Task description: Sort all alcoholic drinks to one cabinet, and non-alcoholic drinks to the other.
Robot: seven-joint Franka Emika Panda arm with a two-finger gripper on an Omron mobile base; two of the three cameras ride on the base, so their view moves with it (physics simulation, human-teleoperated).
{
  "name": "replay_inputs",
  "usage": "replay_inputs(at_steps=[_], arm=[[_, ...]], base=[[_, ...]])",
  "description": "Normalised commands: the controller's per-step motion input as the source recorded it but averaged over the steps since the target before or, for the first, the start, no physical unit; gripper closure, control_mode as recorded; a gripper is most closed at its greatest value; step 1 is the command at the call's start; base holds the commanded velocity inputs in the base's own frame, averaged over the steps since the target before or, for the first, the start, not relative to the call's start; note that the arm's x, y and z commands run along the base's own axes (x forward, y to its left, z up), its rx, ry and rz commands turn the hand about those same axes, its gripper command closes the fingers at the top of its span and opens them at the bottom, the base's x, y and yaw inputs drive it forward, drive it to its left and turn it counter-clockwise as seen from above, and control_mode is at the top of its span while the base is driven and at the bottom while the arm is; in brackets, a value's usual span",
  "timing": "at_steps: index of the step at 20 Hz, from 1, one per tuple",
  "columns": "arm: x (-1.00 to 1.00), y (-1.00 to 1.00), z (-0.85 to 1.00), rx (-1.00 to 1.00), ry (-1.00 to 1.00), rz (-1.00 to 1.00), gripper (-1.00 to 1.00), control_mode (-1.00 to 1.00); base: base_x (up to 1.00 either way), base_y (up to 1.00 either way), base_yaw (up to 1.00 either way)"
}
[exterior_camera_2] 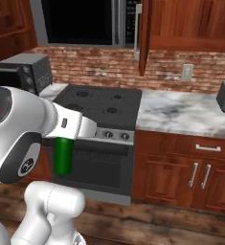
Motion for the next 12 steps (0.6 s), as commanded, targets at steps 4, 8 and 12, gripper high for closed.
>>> replay_inputs(at_steps=[4,8,12], arm=[[0.0,0.0,0.0,0.0,0.0,0.0,1.0,1.0],[0.0,0.0,0.0,0.0,0.0,0.0,1.0,1.0],[0.0,0.0,0.0,0.0,0.0,0.0,1.0,1.0]], base=[[0.38,-0.99,0.0],[0.49,-0.93,0.0],[0.66,-0.82,0.0]])
